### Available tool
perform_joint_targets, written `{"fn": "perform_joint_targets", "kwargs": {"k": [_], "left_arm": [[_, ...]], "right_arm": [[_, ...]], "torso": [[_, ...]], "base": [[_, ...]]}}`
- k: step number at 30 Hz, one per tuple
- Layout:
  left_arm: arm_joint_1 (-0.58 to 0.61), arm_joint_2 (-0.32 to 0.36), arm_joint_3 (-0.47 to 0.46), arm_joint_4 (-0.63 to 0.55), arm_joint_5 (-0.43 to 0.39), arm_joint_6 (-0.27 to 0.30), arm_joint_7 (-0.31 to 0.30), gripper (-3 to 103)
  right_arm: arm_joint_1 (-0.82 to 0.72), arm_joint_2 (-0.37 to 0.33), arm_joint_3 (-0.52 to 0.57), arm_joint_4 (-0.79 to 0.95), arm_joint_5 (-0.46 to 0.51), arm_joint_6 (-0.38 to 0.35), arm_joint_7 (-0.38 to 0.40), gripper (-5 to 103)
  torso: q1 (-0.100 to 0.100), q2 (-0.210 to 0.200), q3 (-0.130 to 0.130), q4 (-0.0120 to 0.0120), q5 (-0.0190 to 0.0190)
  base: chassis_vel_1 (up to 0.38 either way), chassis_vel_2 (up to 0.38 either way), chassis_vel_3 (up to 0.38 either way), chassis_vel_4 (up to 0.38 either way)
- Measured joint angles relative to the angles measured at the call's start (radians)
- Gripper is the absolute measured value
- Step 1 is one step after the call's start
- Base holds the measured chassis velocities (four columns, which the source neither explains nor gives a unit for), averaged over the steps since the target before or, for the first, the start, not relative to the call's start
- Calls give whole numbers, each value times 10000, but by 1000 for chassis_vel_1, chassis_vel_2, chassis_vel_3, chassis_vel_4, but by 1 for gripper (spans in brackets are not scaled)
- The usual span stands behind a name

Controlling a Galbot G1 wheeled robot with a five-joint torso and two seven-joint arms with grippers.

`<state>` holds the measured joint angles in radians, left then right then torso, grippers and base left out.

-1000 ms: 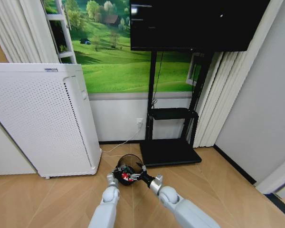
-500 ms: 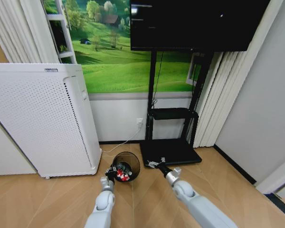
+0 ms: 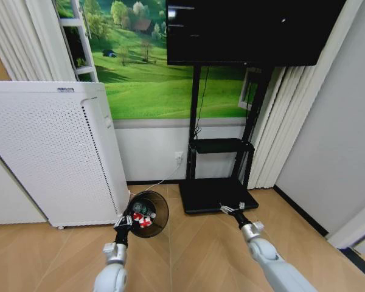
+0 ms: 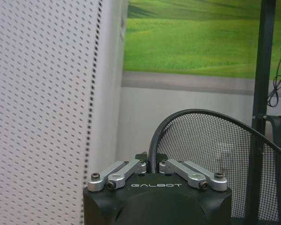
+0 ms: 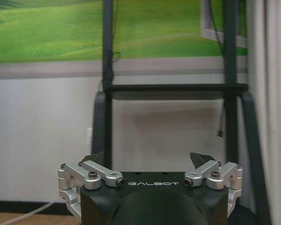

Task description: Pick up the trash bin and place the garbage on the floor into it.

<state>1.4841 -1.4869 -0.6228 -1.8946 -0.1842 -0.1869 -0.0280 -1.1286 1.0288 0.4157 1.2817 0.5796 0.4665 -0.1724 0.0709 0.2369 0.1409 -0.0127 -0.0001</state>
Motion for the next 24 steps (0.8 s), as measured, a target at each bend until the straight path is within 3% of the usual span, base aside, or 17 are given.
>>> {"fn": "perform_joint_targets", "kwargs": {"k": [5, 9, 24], "left_arm": [[575, -1, -809, -350, 20, -399, 178, 6], [926, -140, -1103, -730, -203, -449, 170, 6], [1657, -389, -1044, -1249, -349, -548, 154, 6]], "right_arm": [[-970, 501, 1033, -210, -310, 476, -219, 100], [-1551, 786, 1505, -23, -228, 440, -311, 100], [-2580, 1298, 1840, 1005, -508, 492, -477, 100]], "torso": [[0, 0, 1, 0, 3], [0, 0, 2, 1, -1], [3, 0, 3, 1, 1]], "base": [[0, 0, 0, 0], [0, 0, 0, 0], [67, -67, -62, 71]]}}
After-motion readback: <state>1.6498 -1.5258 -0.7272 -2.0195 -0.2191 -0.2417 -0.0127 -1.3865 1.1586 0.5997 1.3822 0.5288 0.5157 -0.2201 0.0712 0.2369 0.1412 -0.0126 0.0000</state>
